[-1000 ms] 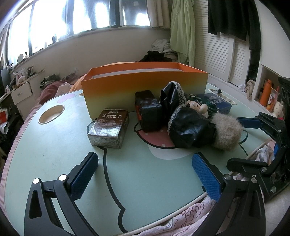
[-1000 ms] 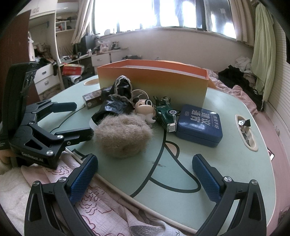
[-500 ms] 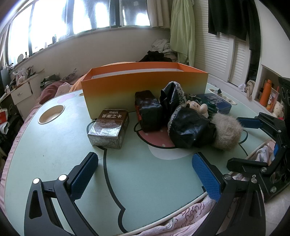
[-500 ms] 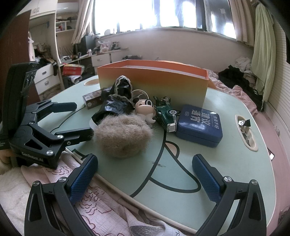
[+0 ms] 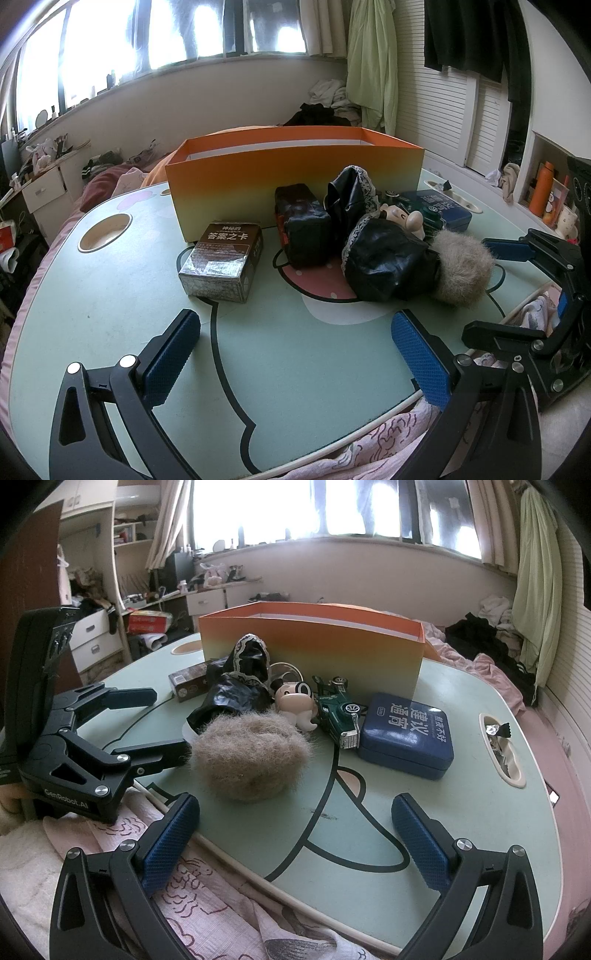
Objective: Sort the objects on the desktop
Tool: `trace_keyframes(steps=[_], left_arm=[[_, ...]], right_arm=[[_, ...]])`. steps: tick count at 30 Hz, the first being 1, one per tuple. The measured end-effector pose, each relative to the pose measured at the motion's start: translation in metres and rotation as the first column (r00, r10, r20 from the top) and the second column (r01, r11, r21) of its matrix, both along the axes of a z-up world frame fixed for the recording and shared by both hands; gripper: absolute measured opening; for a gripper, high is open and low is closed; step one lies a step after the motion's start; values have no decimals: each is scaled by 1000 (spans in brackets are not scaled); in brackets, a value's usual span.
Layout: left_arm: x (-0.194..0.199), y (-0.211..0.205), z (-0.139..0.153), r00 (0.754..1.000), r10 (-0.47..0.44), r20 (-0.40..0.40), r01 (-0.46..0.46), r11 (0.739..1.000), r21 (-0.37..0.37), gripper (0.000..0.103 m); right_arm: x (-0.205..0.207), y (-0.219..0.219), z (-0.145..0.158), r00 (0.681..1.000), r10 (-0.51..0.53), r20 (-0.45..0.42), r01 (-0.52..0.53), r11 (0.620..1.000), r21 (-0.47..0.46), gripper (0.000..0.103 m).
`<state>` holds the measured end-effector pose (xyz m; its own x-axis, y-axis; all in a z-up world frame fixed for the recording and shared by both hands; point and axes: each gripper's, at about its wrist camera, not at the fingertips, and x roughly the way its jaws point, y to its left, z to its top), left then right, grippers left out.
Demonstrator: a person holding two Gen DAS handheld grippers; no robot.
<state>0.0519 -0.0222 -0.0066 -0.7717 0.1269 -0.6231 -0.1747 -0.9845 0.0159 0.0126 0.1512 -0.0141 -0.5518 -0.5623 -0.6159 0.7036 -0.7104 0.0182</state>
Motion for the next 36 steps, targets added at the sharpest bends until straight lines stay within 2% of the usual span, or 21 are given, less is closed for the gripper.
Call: trace_keyframes(steps=[22,26,28,30,36], left_arm=[[1,-1,-1,1000,0,-1,0,1000,0,103],[1,-1,-1,1000,0,-1,0,1000,1,103],[0,0,-1,1000,0,-1,0,1000,1,103],[1,-1,-1,1000,-1,-1,1,1000,1,103],[1,-2,-2,1000,-1,-1,1,1000,0,103]], right_arm=[[0,1,0,1000,0,-2,0,1000,-3,103],[1,6,4,1000,12,-3,-12,999,-39,102],[3,13,9,1000,20,-3,-20,996,-89,99],[5,16,16,1000,27,-9,-28,990,-137,86],[4,0,32,998,54,-35,-58,988,-140,79]])
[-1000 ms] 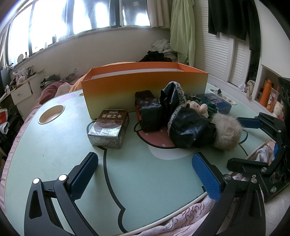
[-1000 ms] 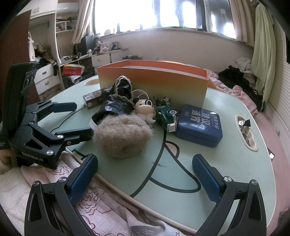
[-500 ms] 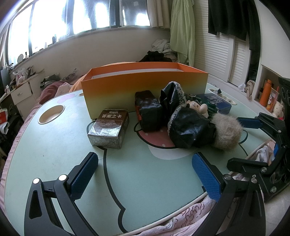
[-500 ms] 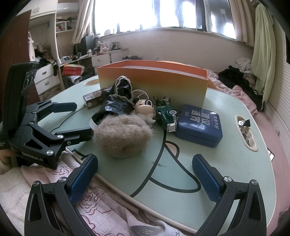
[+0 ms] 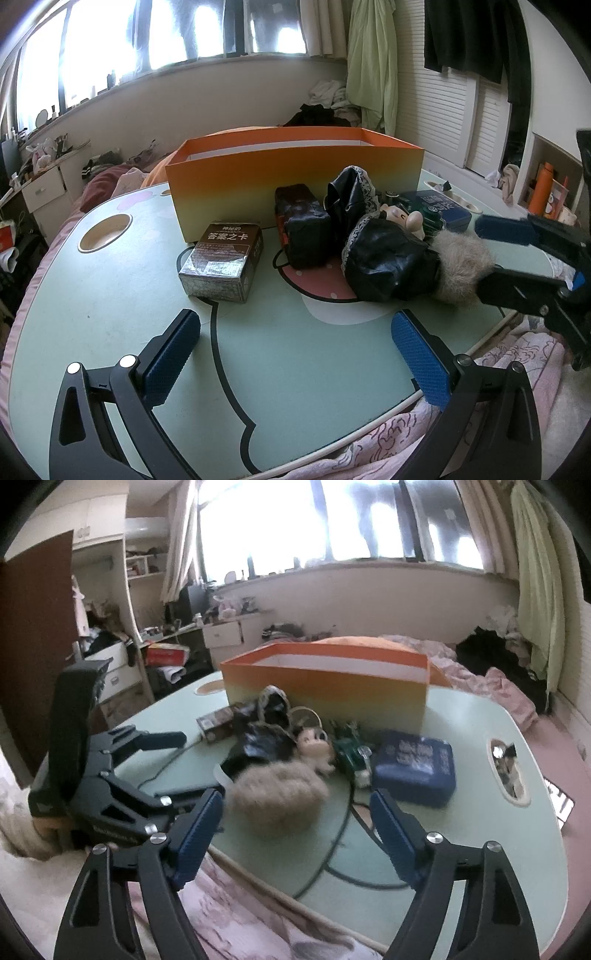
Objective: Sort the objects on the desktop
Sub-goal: 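Grasp the brown card box with the left gripper while the right gripper grasps the brown fluffy ball, then carry both items over the orange box and open both grippers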
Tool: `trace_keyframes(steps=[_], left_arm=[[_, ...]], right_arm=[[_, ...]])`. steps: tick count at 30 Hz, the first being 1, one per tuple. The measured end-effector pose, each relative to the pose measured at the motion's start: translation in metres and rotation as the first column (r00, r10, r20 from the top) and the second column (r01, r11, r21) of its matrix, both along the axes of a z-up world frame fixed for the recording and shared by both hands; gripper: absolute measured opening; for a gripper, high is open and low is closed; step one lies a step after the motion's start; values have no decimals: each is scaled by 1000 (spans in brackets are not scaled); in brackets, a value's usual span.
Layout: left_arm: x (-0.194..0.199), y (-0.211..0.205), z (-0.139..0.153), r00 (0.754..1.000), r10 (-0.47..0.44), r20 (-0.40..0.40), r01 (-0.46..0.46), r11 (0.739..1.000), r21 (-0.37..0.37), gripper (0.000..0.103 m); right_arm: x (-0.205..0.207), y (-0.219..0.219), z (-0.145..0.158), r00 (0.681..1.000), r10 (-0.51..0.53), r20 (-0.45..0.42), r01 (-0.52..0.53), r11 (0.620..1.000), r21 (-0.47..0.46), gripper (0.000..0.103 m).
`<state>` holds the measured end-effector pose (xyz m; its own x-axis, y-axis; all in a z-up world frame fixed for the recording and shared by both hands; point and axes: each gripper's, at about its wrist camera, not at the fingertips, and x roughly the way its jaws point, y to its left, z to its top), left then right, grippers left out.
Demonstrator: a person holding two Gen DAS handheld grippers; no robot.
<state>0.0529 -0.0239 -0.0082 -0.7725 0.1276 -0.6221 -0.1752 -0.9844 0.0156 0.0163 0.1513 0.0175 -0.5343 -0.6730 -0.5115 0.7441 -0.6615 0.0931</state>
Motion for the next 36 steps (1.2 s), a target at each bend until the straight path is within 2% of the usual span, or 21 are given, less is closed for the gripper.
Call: trace_keyframes(steps=[4,5,6,7,9,11,12,14,17,19,21,23,24,26,30,36], left_arm=[[0,0,0,1000,-2,-1,2,1000,2,103],[0,0,1,1000,-4,0,4,1000,2,103],[1,0,3,1000,-6,3,6,1000,5,102],[3,-3,7,1000,0,-5,0,1000,16,102],[17,-13,28,995,21,-101,-17,999,44,102],[18,-20,50,987,33,-160,-33,999,3,101],[11,-21,56,989,38,-145,-42,999,-26,97],[-6,-26,58,997,22,-78,-25,999,-41,81],[-28,-34,47,999,-18,34,18,1000,1,80],[-39,-33,36,997,-16,77,18,1000,-19,80],[-47,-31,29,994,-12,105,17,999,-46,74],[-54,-28,22,990,-6,142,14,998,-57,48],[-57,-29,20,988,-6,154,13,999,-46,41],[-57,-29,20,989,-13,145,14,1000,-6,42],[-41,-33,28,995,-22,96,21,1000,19,42],[-17,-39,76,999,-22,-38,24,999,30,42]], right_arm=[[-11,-20,-4,1000,7,28,-9,999,52,76],[-15,-23,-7,999,14,51,-17,998,63,65],[-19,-27,-12,996,26,88,-32,997,72,42],[-22,-27,-15,993,34,113,-42,997,69,43],[-18,-22,-13,995,26,96,-31,998,49,43],[-15,-14,-11,996,25,81,-26,1000,14,43],[-15,-11,-11,996,25,83,-24,1000,-4,43],[-16,-7,-12,996,14,88,-12,1000,-28,43],[-14,3,-9,997,-11,70,16,997,-75,43],[-14,13,-7,997,-34,64,41,992,-116,43],[-17,21,-6,996,-55,74,65,987,-148,43],[-21,22,-7,994,-58,93,72,986,-152,43],[-22,21,-7,993,-57,99,72,986,-148,43],[-22,20,-7,994,-53,100,68,987,-144,43],[-21,24,-6,994,-62,95,76,986,-151,43],[-31,29,3,990,-105,98,120,981,-155,43]])
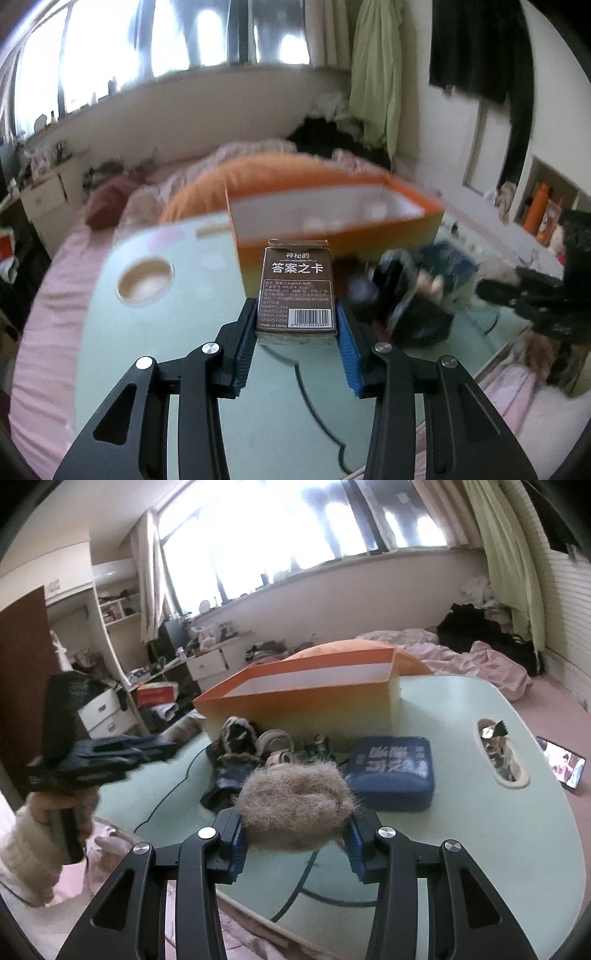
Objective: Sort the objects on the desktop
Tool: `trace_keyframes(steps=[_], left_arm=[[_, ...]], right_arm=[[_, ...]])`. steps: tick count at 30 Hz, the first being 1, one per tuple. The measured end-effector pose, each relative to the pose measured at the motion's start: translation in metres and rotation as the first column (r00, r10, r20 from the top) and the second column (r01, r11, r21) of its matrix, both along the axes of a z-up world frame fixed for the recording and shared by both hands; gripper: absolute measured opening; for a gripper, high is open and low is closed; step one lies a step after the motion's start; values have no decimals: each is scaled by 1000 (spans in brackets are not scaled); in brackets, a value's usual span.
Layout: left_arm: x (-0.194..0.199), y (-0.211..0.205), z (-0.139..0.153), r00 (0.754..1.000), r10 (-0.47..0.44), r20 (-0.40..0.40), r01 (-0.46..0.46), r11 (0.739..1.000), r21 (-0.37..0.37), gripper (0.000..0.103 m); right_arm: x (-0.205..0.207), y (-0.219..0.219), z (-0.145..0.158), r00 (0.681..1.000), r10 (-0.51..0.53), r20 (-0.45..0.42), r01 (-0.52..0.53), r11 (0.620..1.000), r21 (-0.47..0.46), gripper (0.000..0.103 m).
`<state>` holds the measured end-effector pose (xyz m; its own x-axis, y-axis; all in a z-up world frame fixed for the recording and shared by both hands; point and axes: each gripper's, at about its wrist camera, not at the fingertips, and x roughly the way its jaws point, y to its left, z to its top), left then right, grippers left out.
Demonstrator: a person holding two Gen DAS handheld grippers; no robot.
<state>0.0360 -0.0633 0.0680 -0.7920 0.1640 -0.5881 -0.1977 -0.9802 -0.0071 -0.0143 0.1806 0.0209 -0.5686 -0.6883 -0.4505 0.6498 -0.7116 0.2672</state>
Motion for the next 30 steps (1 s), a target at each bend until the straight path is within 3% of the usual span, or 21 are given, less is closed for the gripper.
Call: trace_keyframes(steps=[5,9,11,14,16,18,20,22,24,30], left_arm=[[-30,15,32,997,-18,-80,21,999,32,42],[-71,17,42,991,54,-119,-40,992,117,42],[-100,15,29,993,99,-64,-88,984,156,58],[-119,23,2,996,87,15,-88,988,126,61],[-112,32,-6,998,65,1,-65,996,65,61],[-100,36,-2,996,62,-59,-61,998,19,64],[-84,36,7,991,65,-118,-65,998,1,84],[-67,35,14,989,50,-137,-48,999,14,85],[-53,35,14,994,23,-107,-21,1000,21,85],[-13,42,-28,998,-34,55,33,999,15,85]], right_arm=[[-31,-11,44,999,-43,-5,42,999,-34,43],[-77,-37,73,994,-101,31,101,995,2,43],[-102,-48,73,991,-106,83,105,994,21,44],[-136,-66,55,979,-106,177,92,992,84,61],[-144,-70,42,969,-108,224,84,990,113,61],[-137,-66,40,975,-102,199,85,992,95,61],[-126,-59,45,981,-111,159,100,992,75,61],[-109,-49,49,986,-115,121,110,993,45,65],[-89,-41,51,988,-125,91,121,992,44,74],[-43,-19,16,982,-135,135,119,986,118,76]])
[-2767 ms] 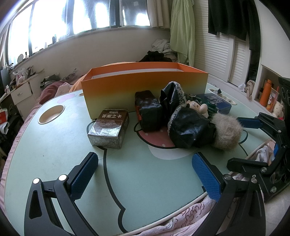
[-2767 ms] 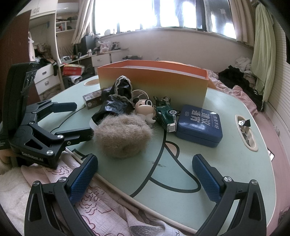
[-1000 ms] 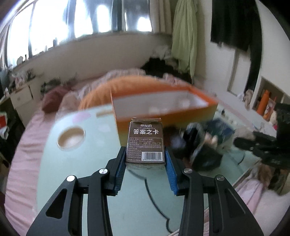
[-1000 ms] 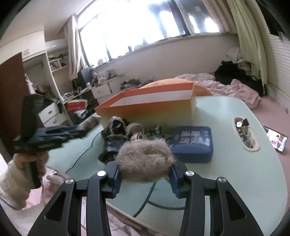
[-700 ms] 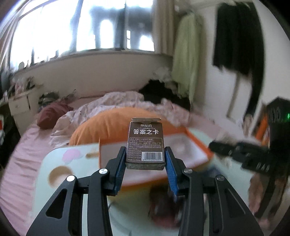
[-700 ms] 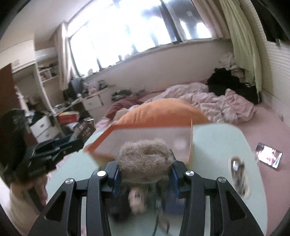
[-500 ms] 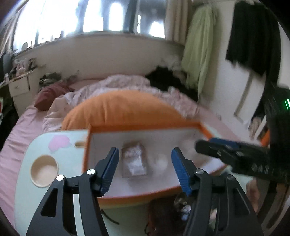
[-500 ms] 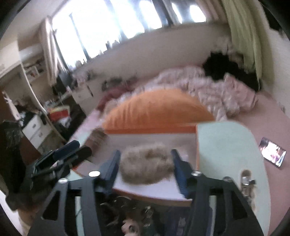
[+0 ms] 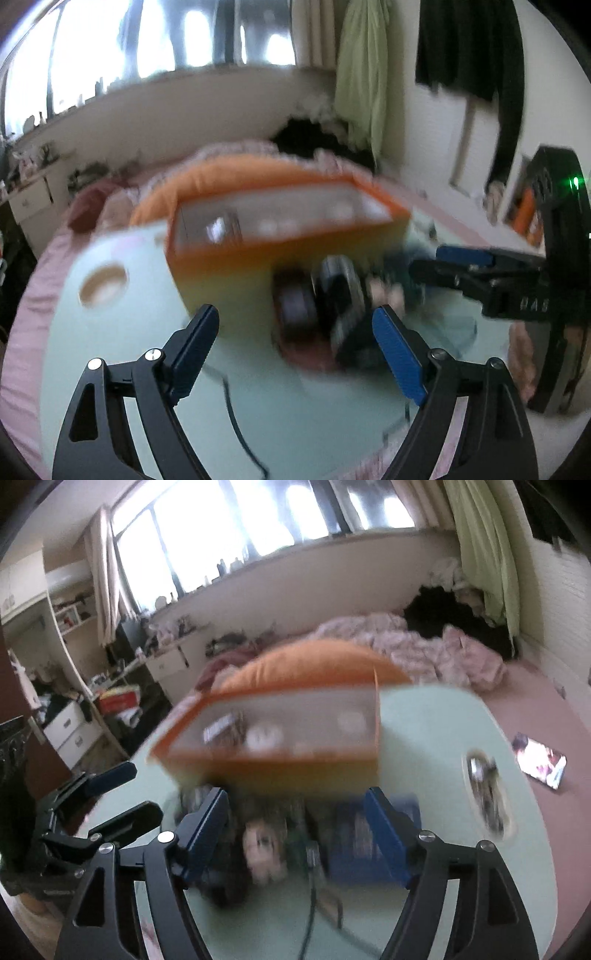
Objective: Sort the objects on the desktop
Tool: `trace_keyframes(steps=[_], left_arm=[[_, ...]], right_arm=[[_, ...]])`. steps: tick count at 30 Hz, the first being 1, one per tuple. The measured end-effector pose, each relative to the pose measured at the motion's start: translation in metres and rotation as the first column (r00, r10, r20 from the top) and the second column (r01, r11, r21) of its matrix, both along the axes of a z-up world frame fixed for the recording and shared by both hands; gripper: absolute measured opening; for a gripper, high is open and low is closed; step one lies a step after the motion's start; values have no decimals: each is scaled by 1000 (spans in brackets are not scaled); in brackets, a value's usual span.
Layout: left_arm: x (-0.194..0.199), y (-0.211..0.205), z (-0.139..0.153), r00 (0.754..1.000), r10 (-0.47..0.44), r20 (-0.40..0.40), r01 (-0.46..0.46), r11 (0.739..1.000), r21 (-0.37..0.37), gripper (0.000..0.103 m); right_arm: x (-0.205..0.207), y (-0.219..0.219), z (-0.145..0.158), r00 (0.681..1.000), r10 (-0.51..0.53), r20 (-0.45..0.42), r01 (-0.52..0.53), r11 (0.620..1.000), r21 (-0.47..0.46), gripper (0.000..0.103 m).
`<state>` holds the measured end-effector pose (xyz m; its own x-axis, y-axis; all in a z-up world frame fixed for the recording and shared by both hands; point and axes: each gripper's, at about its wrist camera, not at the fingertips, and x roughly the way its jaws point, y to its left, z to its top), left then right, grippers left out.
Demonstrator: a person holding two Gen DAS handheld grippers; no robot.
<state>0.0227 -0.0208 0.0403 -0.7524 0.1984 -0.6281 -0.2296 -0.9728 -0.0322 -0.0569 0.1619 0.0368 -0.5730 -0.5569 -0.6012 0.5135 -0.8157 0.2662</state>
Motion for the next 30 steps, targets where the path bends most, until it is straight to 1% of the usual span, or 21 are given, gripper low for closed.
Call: trace_keyframes(steps=[1,4,5,6,7,8,9,10,11,12,17,30], left_arm=[[4,1,-8,1000,5,21,-5,1000,1,85],[10,1,-30,996,33,80,-37,998,41,85],[10,2,-37,996,51,77,-54,998,29,87],[10,6,-41,996,72,58,-72,997,-13,88],[9,10,-42,996,83,44,-81,995,-56,94],[9,14,-43,997,73,37,-71,995,-67,102],[8,15,-44,997,61,44,-58,996,-62,103],[8,15,-44,998,56,43,-54,997,-62,103],[7,15,-43,997,57,43,-54,997,-60,103],[7,14,-43,998,56,40,-54,997,-58,103],[5,15,-45,998,51,30,-49,997,-58,103],[5,15,-44,998,51,29,-50,997,-58,103]], right_arm=[[2,3,-6,1000,-7,11,6,1000,12,76],[12,11,-21,999,-32,42,30,998,56,76],[13,12,-25,998,-36,54,31,996,84,76],[13,12,-29,997,-39,63,32,994,105,77],[14,11,-33,998,-38,49,32,992,122,77],[16,9,-36,999,-38,29,33,988,152,86],[17,5,-39,999,-31,16,27,982,188,101],[18,0,-42,1000,-23,0,22,975,223,103],[22,-6,-45,999,-19,-48,31,964,265,103],[23,-6,-46,998,-12,-54,25,968,250,103],[22,-3,-51,997,-5,-71,22,971,237,103],[21,0,-53,997,-5,-73,22,971,236,103]])
